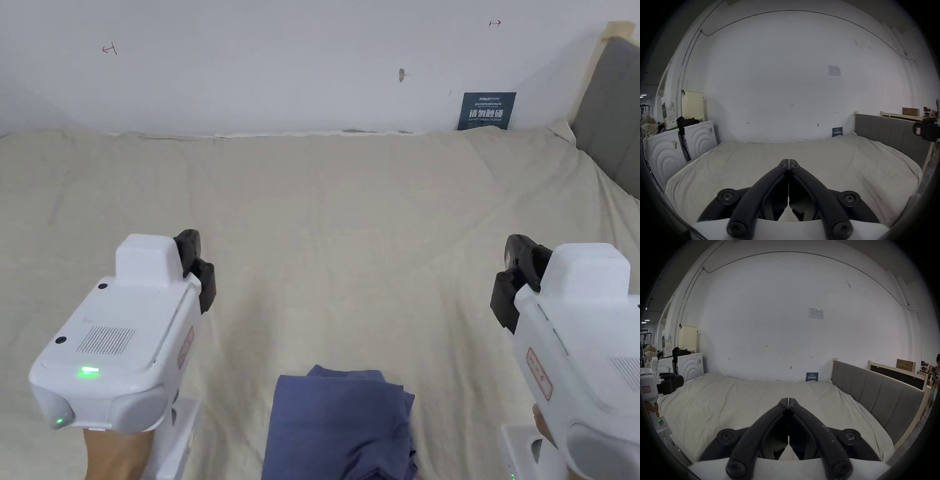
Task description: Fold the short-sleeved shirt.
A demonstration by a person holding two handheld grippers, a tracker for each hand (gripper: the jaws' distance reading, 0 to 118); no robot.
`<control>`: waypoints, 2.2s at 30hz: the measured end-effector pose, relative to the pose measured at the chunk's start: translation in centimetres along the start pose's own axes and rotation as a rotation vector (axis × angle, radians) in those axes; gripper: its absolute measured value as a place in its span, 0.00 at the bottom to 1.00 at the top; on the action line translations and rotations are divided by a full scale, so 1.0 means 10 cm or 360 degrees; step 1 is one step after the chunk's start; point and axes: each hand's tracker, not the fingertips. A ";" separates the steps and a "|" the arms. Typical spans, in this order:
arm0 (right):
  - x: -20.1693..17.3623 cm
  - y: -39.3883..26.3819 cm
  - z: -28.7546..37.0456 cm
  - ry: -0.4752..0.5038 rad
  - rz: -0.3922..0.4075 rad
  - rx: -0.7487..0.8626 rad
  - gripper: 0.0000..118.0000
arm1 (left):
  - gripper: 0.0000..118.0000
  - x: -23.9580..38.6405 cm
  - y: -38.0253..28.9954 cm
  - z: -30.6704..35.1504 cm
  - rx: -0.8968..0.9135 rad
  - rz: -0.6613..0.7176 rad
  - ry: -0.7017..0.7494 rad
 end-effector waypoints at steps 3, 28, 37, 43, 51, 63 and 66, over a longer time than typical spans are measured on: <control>-0.03 0.00 0.00 0.0012 0.0008 0.0000 0.02 | 0.00 -0.11 -0.05 0.00 -0.0011 0.0035 0.0043; -0.93 -2.20 -0.60 0.0321 0.0137 -0.1055 0.02 | 0.00 -0.08 -0.32 0.02 -0.0163 0.0065 -0.0030; -0.83 -2.38 -0.71 0.0294 0.0117 -0.1073 0.01 | 0.20 0.00 -1.03 -0.33 -0.0912 0.0566 -0.0384; -0.77 -2.42 -0.71 0.0326 0.0042 -0.1073 0.01 | 0.99 0.19 -1.67 -0.58 -0.1412 0.0695 -0.0572; -0.73 -2.42 -0.69 0.0356 -0.0014 -0.1078 0.01 | 0.38 0.41 -2.01 -0.70 -0.1623 0.0811 -0.0795; -0.63 -1.89 -0.68 0.0399 -0.0080 -0.0892 0.02 | 0.15 0.14 -1.64 -0.73 -0.1469 0.0743 -0.0725; -0.64 -1.58 -0.73 0.0405 -0.0046 -0.0762 0.02 | 0.15 -0.27 -1.46 -0.87 -0.1425 0.0600 -0.0619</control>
